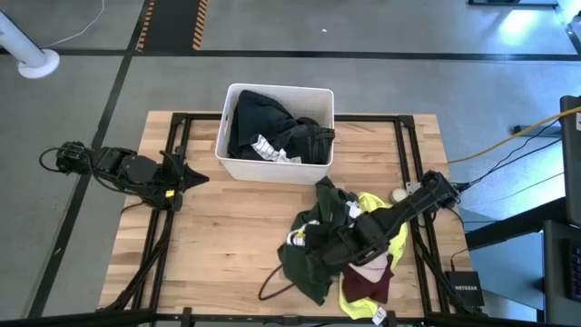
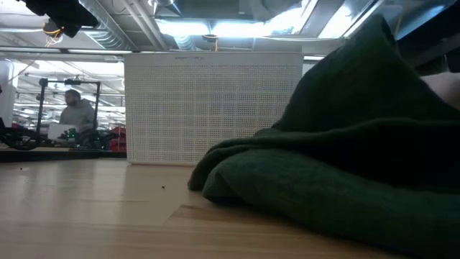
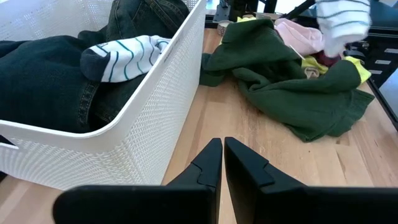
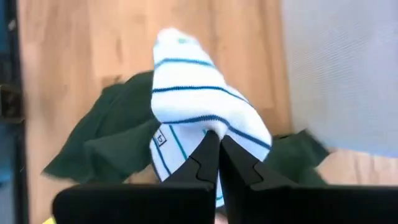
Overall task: Sort clothes
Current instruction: Put the white socks into the white laundry bin
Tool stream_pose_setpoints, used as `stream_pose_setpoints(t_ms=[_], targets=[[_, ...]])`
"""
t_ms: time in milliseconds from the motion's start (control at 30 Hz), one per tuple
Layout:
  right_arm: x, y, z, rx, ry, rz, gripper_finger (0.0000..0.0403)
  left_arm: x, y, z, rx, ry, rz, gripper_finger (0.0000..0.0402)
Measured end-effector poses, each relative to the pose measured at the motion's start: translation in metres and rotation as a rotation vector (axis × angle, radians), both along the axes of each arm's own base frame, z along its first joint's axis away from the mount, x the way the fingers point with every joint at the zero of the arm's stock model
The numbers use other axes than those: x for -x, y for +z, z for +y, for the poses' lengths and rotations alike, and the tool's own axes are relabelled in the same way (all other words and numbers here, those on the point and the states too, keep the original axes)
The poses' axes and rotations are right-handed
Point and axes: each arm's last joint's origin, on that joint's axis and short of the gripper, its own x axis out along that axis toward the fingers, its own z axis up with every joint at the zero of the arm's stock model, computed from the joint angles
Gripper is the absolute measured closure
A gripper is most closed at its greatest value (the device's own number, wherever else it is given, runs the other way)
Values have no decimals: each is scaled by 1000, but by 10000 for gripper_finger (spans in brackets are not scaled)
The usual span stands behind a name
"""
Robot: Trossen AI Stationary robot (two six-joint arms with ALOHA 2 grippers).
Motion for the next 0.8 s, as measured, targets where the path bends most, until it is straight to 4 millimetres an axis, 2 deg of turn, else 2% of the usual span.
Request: stream_pose_setpoints(t_ms=[333,800], targets=[[-24,3,-28,-6,-59,-88,389,0,0,0,0,0,0,389],[-29,4,-33,-10,-57,-112,389,0,0,0,0,0,1,389]])
